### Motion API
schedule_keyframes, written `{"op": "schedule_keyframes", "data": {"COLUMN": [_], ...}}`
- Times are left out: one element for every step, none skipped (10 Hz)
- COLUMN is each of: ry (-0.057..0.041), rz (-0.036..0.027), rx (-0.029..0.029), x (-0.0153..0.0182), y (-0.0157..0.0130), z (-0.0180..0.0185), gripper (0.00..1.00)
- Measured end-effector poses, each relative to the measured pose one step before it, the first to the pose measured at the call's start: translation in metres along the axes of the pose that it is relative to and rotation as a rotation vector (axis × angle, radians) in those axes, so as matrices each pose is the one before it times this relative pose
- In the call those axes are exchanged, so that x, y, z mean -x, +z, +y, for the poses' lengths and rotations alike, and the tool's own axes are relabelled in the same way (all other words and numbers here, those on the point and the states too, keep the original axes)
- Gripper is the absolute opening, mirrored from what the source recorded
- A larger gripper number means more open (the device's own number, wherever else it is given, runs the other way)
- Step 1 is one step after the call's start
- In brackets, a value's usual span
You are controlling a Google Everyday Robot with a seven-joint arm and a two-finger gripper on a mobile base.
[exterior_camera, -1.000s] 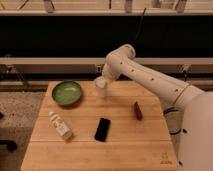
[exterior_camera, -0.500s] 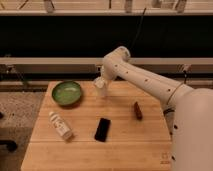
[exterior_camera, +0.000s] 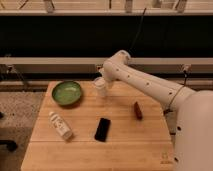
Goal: Place the white sponge in the ceramic cup
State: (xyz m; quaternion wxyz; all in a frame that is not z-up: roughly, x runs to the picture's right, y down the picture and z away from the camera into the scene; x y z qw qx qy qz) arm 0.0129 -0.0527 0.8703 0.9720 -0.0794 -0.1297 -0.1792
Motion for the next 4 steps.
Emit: {"op": "schedule_keyframes", "data": {"ry": [-0.00314,-0.0024,0.00093,-0.00002], "rz": [0.00388,-0.00067,-0.00439,0.00092], "rx": [0.01008,0.00297,-0.00313,-0.00784], "x": [-0.00417,-0.00049,0.00128,-0.00071], "y": [-0.00459,-0.00325,-0.00227,0.00052], "z": [-0.00345,-0.00322,-0.00122,-0.00004], "gripper": [0.8,0.78,0.68,0.58]}}
